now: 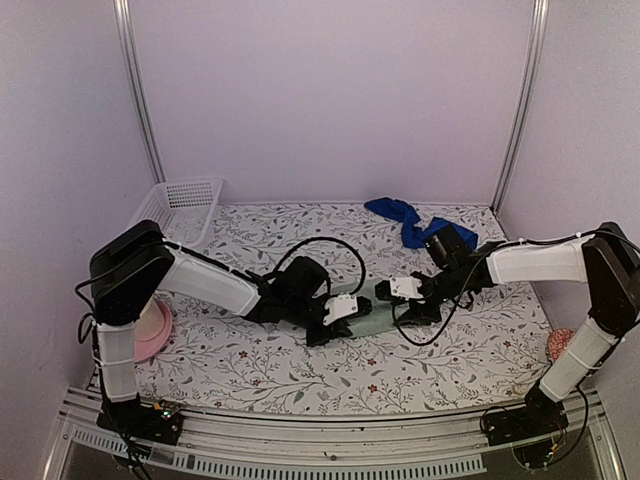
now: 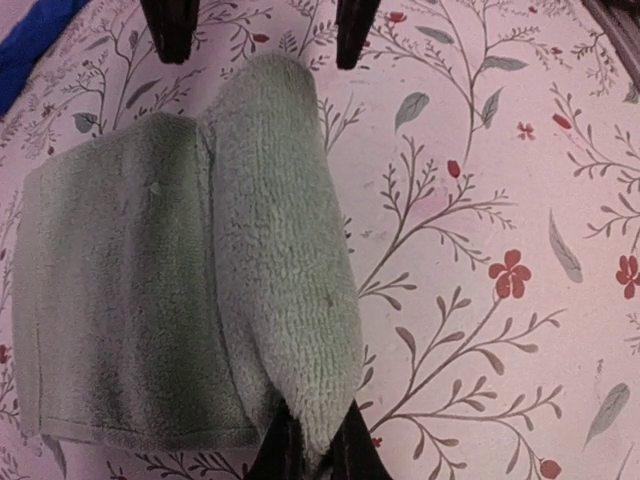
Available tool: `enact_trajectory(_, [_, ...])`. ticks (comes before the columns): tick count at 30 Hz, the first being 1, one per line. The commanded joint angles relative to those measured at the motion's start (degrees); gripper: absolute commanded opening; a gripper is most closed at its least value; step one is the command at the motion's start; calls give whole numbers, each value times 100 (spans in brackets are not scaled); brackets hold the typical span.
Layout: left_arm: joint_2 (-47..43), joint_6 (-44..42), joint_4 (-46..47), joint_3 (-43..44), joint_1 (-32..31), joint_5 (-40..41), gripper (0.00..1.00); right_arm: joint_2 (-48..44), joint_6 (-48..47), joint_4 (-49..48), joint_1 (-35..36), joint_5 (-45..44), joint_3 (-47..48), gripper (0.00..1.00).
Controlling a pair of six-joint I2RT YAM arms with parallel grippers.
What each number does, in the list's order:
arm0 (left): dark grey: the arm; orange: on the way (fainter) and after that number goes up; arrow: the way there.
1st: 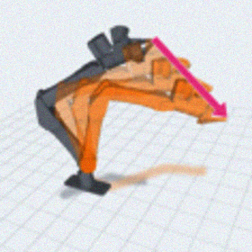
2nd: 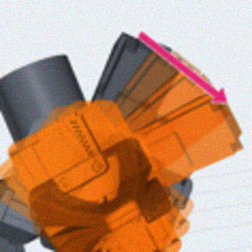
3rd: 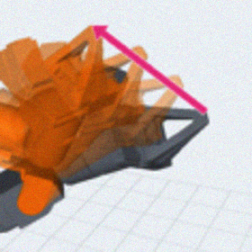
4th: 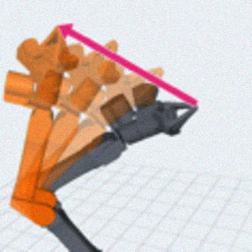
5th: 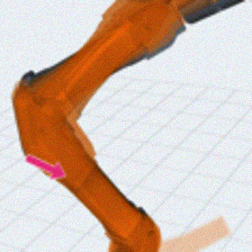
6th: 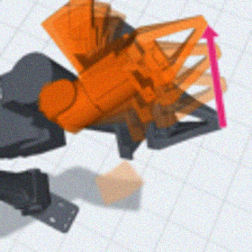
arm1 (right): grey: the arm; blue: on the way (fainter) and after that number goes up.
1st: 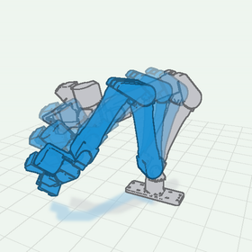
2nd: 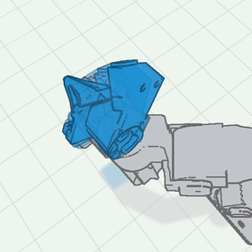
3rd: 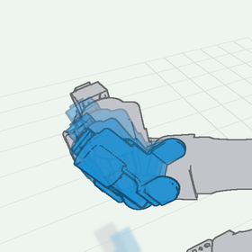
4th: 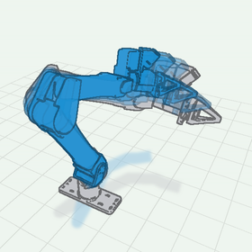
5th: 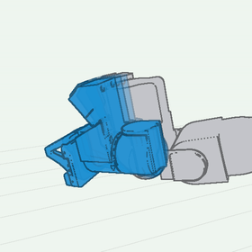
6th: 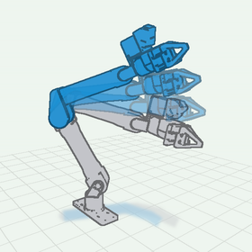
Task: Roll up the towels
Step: Roll the towel at the center of the board.
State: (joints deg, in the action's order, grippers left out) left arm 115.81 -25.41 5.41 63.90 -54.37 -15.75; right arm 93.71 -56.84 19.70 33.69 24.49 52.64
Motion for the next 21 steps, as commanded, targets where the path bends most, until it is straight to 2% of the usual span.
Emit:
enact_trajectory(1, [368, 317, -827, 35, 246, -401, 0, -641, -480, -937, -3, 358, -549, 55])
enact_trajectory(7, [464, 510, -1020, 203, 433, -885, 0, -774, -903, -1114, 48, 701, -851, 57])
enact_trajectory(11, [505, 671, -1044, 234, 610, -1231, 0, -643, -939, -1243, 200, 573, -878, 57])
enact_trajectory(21, [780, 751, -1355, 530, 769, -1504, 0, -66, -659, -1311, 475, 112, -686, 52])
